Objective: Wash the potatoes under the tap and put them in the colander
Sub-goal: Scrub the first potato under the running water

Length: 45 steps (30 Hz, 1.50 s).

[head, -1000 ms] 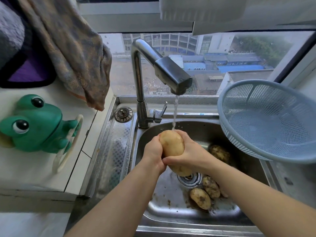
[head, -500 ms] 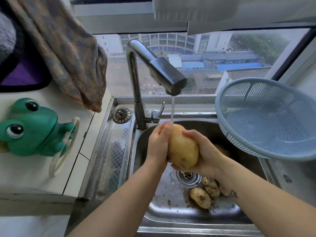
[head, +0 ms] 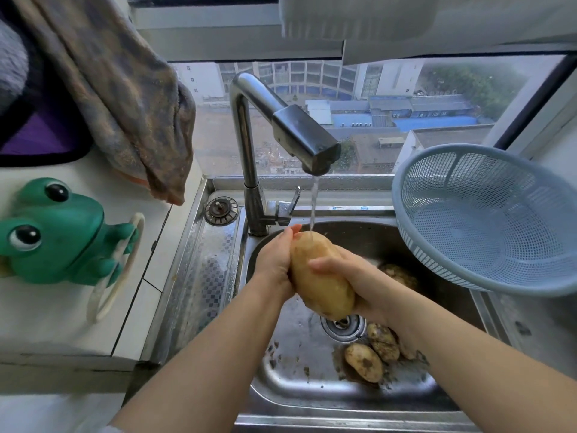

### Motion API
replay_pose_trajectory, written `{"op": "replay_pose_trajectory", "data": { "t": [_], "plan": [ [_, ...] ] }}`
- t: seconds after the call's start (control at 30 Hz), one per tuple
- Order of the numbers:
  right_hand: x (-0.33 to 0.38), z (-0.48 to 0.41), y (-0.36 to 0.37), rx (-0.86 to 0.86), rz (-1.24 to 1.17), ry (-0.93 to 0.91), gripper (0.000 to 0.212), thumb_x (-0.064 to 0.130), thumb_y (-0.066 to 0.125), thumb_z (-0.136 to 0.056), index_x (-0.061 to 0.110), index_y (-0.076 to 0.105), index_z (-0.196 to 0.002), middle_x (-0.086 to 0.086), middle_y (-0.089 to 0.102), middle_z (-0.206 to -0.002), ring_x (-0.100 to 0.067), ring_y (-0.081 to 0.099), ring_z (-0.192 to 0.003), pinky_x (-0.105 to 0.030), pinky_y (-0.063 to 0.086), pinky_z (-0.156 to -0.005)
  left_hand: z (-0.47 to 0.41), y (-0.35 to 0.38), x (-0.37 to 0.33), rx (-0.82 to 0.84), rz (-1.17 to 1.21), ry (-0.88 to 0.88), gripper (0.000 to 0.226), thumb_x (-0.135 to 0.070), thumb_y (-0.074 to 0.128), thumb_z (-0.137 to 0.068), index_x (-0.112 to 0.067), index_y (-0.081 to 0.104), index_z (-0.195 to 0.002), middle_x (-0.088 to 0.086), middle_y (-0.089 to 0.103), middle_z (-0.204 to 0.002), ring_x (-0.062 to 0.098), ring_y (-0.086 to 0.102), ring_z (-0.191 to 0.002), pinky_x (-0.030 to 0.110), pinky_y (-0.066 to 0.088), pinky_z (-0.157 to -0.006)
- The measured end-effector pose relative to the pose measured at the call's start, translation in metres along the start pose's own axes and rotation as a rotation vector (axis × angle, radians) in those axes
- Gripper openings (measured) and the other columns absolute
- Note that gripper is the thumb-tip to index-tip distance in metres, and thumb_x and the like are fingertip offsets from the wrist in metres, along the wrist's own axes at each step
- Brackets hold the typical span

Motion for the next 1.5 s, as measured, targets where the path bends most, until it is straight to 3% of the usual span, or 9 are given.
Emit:
{"op": "replay_pose_trajectory", "data": {
  "t": [0.2, 0.4, 0.53, 0.63, 0.8, 1.0, 1.2, 1.3, 1.5],
  "plan": [
    [-0.005, 0.004, -0.01, 0.083, -0.099, 0.069, 0.054, 0.031, 0.068, -0.069, 0.016, 0.061, -0.12, -0.013, 0.071, -0.098, -0.024, 0.069, -0.08, -0.035, 0.056, -0.065, 0.0, -0.008, 0.003, 0.159, -0.027, -0.104, 0.036, -0.033, 0.059, -0.095, -0.013, 0.063, -0.126, 0.013, 0.068, -0.094, 0.026, 0.066, -0.089, 0.04, 0.058, -0.071],
    [-0.009, 0.001, -0.009, 0.067, -0.087, 0.048, 0.056, 0.035, 0.07, -0.07, 0.015, 0.06, -0.122, -0.013, 0.072, -0.099, -0.025, 0.07, -0.082, -0.035, 0.056, -0.065, 0.013, -0.005, 0.01, 0.132, -0.229, 0.165, 0.033, -0.041, 0.052, -0.095, -0.015, 0.065, -0.111, 0.015, 0.067, -0.111, 0.029, 0.064, -0.104, 0.049, 0.055, -0.09],
    [-0.008, 0.002, -0.009, 0.057, 0.203, -0.02, 0.058, 0.038, 0.083, -0.068, 0.026, 0.059, -0.12, -0.008, 0.07, -0.112, -0.026, 0.068, -0.102, -0.046, 0.056, -0.088, 0.023, -0.008, 0.012, 0.138, -0.275, 0.104, 0.03, -0.041, 0.06, -0.091, -0.018, 0.064, -0.111, 0.013, 0.065, -0.113, 0.03, 0.062, -0.106, 0.05, 0.054, -0.092],
    [-0.007, 0.0, -0.002, -0.097, 0.621, -0.031, 0.071, 0.038, 0.09, -0.06, 0.036, 0.047, -0.116, 0.007, 0.063, -0.108, -0.012, 0.063, -0.098, -0.033, 0.055, -0.084, 0.024, -0.008, 0.015, 0.004, -0.296, 0.113, 0.023, -0.034, 0.051, -0.098, -0.019, 0.068, -0.101, 0.011, 0.065, -0.105, 0.026, 0.061, -0.098, 0.045, 0.055, -0.087],
    [-0.019, -0.002, -0.009, -0.144, 0.596, -0.031, 0.075, 0.032, 0.089, -0.063, 0.032, 0.044, -0.123, 0.003, 0.06, -0.111, -0.014, 0.062, -0.099, -0.039, 0.055, -0.088, 0.024, -0.011, 0.023, 0.014, -0.162, -0.007, 0.027, -0.031, 0.048, -0.101, -0.02, 0.072, -0.095, 0.013, 0.067, -0.11, 0.029, 0.063, -0.104, 0.047, 0.055, -0.089],
    [-0.027, -0.008, -0.01, -0.163, 0.541, 0.047, 0.075, 0.04, 0.087, -0.063, 0.026, 0.044, -0.123, 0.001, 0.059, -0.112, -0.016, 0.062, -0.098, -0.031, 0.055, -0.078, 0.031, -0.019, 0.032, 0.229, -0.258, 0.095, 0.038, -0.023, 0.044, -0.102, -0.014, 0.046, -0.139, 0.003, 0.057, -0.123, 0.02, 0.056, -0.114, 0.036, 0.047, -0.099],
    [-0.035, -0.018, 0.005, -0.237, 0.63, 0.034, 0.061, 0.045, 0.08, -0.067, 0.024, 0.05, -0.115, 0.007, 0.061, -0.096, -0.005, 0.06, -0.084, -0.019, 0.045, -0.059, 0.022, -0.024, 0.032, 0.094, -0.334, -0.011, 0.01, -0.029, 0.059, -0.094, -0.021, 0.065, -0.096, 0.012, 0.065, -0.108, 0.027, 0.06, -0.101, 0.043, 0.051, -0.09],
    [-0.032, -0.023, 0.006, -0.281, 0.659, 0.05, 0.057, 0.046, 0.079, -0.064, 0.022, 0.054, -0.11, 0.002, 0.066, -0.097, -0.011, 0.064, -0.085, -0.026, 0.053, -0.066, 0.01, -0.022, 0.031, -0.001, -0.324, -0.055, 0.023, -0.037, 0.061, -0.093, -0.016, 0.068, -0.099, 0.015, 0.066, -0.107, 0.03, 0.061, -0.101, 0.048, 0.051, -0.095],
    [-0.014, -0.027, -0.006, -0.179, 0.643, 0.171, 0.068, 0.057, 0.082, -0.055, 0.02, 0.062, -0.109, -0.005, 0.069, -0.099, -0.02, 0.068, -0.088, -0.04, 0.059, -0.081, -0.001, -0.032, 0.035, 0.368, -0.087, -0.082, 0.036, -0.025, 0.047, -0.102, -0.005, 0.054, -0.131, 0.016, 0.06, -0.128, 0.027, 0.058, -0.119, 0.047, 0.046, -0.103]
  ]
}}
Point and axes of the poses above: each hand's wrist, its own z-axis away from the middle knuckle, its own y-axis out of the palm, x = y × z, the point moved 3 cm from there along -z, towards the middle knuckle
